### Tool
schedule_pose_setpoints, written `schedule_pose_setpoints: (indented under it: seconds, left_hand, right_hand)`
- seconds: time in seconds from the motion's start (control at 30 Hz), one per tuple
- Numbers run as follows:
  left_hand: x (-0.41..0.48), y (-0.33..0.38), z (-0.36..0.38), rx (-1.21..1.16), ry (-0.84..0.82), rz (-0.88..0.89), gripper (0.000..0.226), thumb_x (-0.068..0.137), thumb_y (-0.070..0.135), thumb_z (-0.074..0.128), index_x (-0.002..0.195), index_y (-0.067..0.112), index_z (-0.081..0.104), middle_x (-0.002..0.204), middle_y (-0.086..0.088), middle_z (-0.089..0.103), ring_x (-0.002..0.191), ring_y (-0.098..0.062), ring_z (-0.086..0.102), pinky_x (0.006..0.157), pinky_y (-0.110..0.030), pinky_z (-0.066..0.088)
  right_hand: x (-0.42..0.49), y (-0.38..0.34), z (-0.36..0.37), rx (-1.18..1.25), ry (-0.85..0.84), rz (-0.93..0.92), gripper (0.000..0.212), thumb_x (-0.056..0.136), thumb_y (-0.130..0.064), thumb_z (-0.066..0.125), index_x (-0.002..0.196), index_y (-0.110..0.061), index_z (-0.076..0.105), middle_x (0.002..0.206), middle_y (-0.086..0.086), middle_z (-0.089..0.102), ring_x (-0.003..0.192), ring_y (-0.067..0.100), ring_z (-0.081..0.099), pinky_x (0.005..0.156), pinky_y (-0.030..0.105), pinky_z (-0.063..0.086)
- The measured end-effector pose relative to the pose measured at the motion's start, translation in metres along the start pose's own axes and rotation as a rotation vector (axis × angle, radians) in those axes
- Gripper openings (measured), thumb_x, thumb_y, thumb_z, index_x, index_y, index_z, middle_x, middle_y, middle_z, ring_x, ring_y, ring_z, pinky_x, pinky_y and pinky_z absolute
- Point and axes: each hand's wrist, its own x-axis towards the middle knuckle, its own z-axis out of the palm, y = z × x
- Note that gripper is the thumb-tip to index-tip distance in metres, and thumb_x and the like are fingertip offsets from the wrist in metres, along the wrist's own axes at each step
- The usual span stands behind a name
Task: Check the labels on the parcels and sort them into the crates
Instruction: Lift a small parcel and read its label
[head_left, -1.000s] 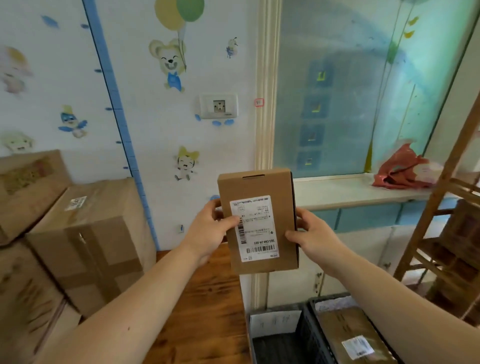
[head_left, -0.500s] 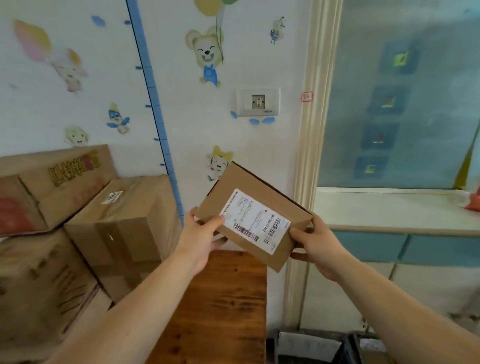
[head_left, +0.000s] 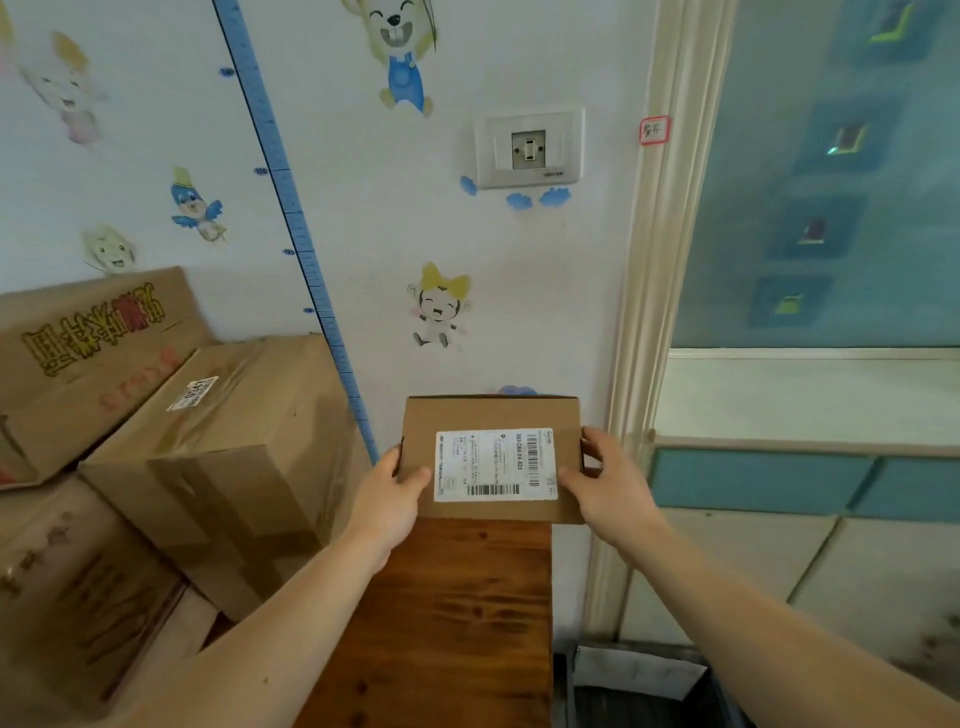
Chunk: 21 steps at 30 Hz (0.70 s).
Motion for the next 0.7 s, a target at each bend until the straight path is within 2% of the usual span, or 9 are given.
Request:
schedule_pose_setpoints:
  seconds: [0.07,0.1,0.17,0.27,0.4,0.53,0.7]
  left_hand:
    - [0.014,-0.020,0.000,0.055,-0.042,-0.041,0.040,0.102,0.017,0.049,0.141,0.023,0.047,0.132,0.003,0.060,0.118,-0.017,0.057,0.098,-0.032,0.049]
    - [0.019,-0.029,0.001,0.076,-0.060,-0.052,0.043,0.101,0.016,0.050,0.143,0.022,0.045,0.135,0.002,0.058,0.121,-0.017,0.055,0.101,-0.032,0.046]
    - [0.030,-0.046,0.002,0.096,-0.078,-0.074,0.049,0.100,0.012,0.052,0.146,0.021,0.039,0.141,0.001,0.053,0.127,-0.017,0.051,0.101,-0.030,0.041]
    - [0.044,-0.069,0.007,0.155,-0.120,-0.126,0.056,0.099,0.012,0.054,0.150,0.019,0.032,0.145,-0.001,0.049,0.133,-0.021,0.047,0.106,-0.032,0.038]
    - [0.065,-0.097,0.015,0.230,-0.185,-0.167,0.055,0.097,0.013,0.057,0.148,0.019,0.037,0.144,-0.004,0.048,0.130,-0.022,0.048,0.106,-0.035,0.040]
    - [0.083,-0.120,0.023,0.244,-0.225,-0.211,0.054,0.098,0.009,0.055,0.149,0.016,0.037,0.142,-0.003,0.051,0.130,-0.022,0.049,0.101,-0.028,0.040]
    - [0.097,-0.140,0.033,0.288,-0.245,-0.230,0.058,0.098,0.009,0.055,0.151,0.018,0.032,0.145,-0.002,0.050,0.133,-0.023,0.047,0.105,-0.031,0.040]
  right_hand:
    - [0.006,0.015,0.018,-0.060,-0.019,0.049,0.059,0.093,-0.021,0.064,0.144,-0.036,0.038,0.132,-0.009,0.052,0.109,0.013,0.058,0.082,0.033,0.057]
    - [0.008,0.021,0.025,-0.095,-0.031,0.076,0.061,0.093,-0.022,0.065,0.145,-0.038,0.036,0.134,-0.005,0.051,0.113,0.017,0.057,0.092,0.041,0.056]
    - [0.012,0.033,0.040,-0.132,-0.050,0.129,0.061,0.093,-0.023,0.063,0.144,-0.038,0.035,0.133,-0.002,0.052,0.115,0.019,0.057,0.097,0.046,0.053]
    - [0.019,0.050,0.060,-0.166,-0.066,0.180,0.059,0.095,-0.019,0.061,0.145,-0.035,0.033,0.134,-0.001,0.053,0.117,0.019,0.057,0.095,0.046,0.054]
    - [0.032,0.070,0.084,-0.269,-0.079,0.229,0.068,0.097,-0.019,0.057,0.153,-0.029,0.020,0.142,0.001,0.050,0.122,0.022,0.054,0.098,0.038,0.051]
    - [0.041,0.090,0.102,-0.313,-0.099,0.258,0.067,0.099,-0.018,0.055,0.155,-0.024,0.018,0.147,0.002,0.046,0.128,0.024,0.050,0.100,0.034,0.043]
    - [0.050,0.112,0.114,-0.339,-0.126,0.303,0.074,0.099,-0.021,0.054,0.157,-0.024,0.008,0.152,0.005,0.039,0.132,0.026,0.046,0.106,0.039,0.041]
